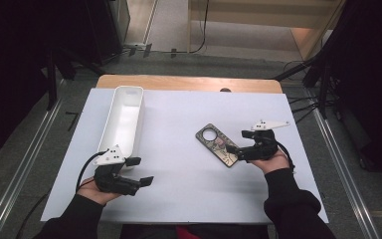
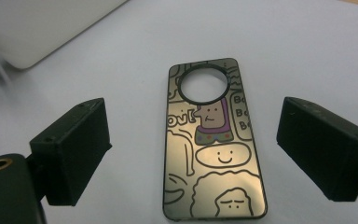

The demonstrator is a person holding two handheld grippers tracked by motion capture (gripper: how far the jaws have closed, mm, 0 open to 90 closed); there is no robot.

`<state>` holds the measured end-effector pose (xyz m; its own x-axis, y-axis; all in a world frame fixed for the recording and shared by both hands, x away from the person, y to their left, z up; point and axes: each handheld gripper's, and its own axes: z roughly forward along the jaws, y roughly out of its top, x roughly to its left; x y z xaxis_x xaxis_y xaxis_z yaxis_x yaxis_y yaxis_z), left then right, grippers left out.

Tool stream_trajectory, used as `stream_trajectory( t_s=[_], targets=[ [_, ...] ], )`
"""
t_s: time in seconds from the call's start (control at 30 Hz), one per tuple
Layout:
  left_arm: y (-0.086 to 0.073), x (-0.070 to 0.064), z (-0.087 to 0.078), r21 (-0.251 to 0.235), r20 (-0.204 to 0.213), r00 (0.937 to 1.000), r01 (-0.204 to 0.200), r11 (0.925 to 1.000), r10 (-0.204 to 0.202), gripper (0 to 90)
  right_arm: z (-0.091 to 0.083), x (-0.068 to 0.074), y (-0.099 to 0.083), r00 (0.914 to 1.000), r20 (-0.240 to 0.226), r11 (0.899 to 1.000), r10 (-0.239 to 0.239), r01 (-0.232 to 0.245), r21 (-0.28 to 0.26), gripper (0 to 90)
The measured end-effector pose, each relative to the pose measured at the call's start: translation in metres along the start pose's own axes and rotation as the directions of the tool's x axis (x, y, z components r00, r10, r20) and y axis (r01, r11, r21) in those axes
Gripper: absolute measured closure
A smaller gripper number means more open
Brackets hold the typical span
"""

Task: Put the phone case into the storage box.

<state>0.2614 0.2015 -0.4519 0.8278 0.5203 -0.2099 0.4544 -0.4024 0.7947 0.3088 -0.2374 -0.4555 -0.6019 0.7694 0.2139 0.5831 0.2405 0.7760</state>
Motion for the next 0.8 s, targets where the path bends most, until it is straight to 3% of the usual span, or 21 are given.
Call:
stream_trajectory(
  t_s=[0.8],
  targets=[
    [0.0, 0.001, -0.001, 0.0, -0.003, 1.0, 0.002, 1.0, -0.002, 16.3, 0.036, -0.005, 0.014, 0.9993, 0.036, 1.0, 0.013, -0.013, 0.0, 8.6]
  ],
)
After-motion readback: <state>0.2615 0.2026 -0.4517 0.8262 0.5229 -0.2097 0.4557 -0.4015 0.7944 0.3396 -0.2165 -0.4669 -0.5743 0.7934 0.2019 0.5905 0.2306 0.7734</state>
